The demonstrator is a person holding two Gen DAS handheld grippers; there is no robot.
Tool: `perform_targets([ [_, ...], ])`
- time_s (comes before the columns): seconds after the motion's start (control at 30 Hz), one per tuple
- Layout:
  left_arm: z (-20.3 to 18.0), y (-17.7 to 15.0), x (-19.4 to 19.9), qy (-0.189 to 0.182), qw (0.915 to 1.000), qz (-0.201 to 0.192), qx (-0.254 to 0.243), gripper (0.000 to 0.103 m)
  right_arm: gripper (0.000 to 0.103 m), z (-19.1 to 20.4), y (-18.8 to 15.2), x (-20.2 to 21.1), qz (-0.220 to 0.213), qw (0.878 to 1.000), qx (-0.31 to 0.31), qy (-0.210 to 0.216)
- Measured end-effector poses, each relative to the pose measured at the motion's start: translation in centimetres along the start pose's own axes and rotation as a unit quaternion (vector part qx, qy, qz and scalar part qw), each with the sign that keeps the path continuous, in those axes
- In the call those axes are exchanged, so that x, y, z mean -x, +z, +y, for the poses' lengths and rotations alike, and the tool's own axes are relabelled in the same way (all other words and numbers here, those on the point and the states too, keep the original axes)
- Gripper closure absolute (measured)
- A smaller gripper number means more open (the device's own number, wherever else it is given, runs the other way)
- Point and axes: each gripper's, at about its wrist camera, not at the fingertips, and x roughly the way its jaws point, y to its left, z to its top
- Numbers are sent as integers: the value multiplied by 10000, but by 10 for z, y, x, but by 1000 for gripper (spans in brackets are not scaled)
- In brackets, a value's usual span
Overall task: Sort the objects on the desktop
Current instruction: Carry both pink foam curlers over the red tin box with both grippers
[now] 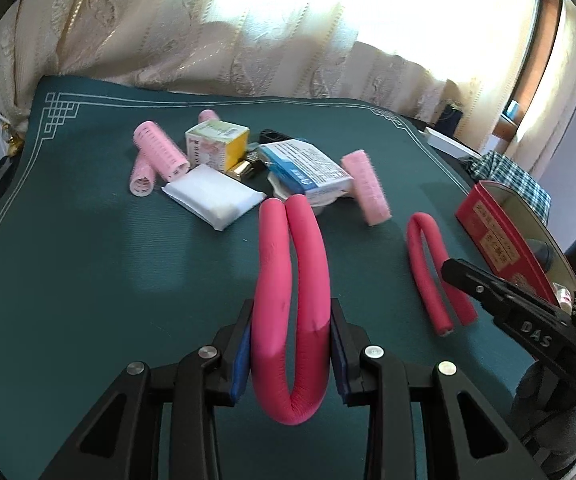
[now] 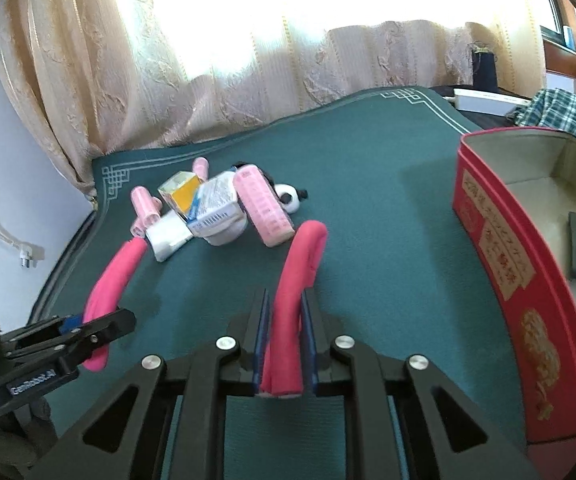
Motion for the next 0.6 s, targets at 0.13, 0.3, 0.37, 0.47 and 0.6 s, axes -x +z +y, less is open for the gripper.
perform_targets([
  [0.13,-2,-4,-2,-31,10000,28,39,69,85,-9,3,-17,458,9987,-211,125],
  [0.3,-2,-9,0,-63,9999,38,76,69,82,-2,8,-24,535,9986,-33,1],
  [0.37,-3,-9,3,-80,9999,20,58,69,83,-3,8,-25,548,9985,-54,30],
  [0.47,-3,-9,6,-98,9999,-7,33,69,87,-8,8,-14,385,9989,-217,181],
  [0.6,-7,-6,10,-134,9999,-46,4,69,87,-13,14,13,43,9988,-384,308],
])
